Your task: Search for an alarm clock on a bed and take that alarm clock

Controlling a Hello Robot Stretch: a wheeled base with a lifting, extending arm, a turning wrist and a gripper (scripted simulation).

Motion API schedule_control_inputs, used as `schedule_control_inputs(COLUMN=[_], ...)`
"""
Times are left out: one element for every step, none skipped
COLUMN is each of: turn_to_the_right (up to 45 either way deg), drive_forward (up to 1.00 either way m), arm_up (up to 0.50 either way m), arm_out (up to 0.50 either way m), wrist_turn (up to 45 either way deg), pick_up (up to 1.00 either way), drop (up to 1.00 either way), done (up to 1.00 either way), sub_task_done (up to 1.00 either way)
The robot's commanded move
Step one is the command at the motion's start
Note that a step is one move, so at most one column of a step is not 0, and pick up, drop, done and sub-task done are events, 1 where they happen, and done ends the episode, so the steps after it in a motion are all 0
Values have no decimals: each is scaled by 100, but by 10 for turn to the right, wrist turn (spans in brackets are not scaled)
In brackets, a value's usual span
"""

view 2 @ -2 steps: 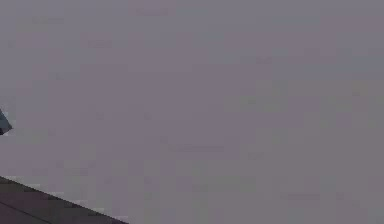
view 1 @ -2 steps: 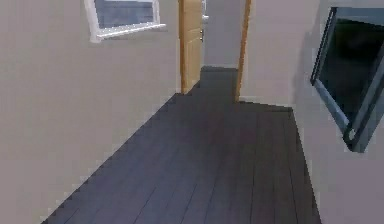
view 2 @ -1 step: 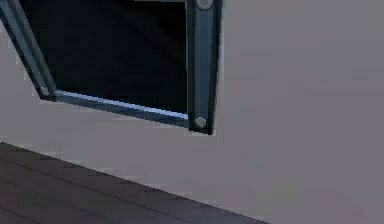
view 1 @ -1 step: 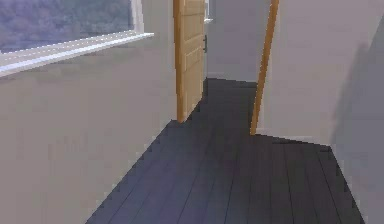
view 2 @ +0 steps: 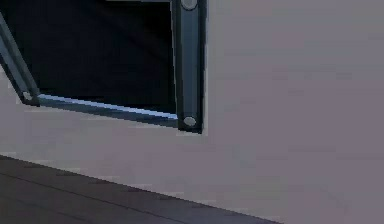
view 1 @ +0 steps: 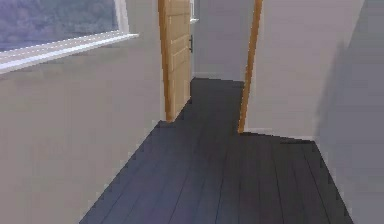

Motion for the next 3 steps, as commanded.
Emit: schedule_control_inputs(turn_to_the_right=[0,0,-30], drive_forward=[100,100,0], arm_up=[0,0,0], arm_out=[0,0,0], wrist_turn=[0,0,0], pick_up=[0,0,0], drop=[0,0,0], done=[0,0,0], sub_task_done=[0,0,0])
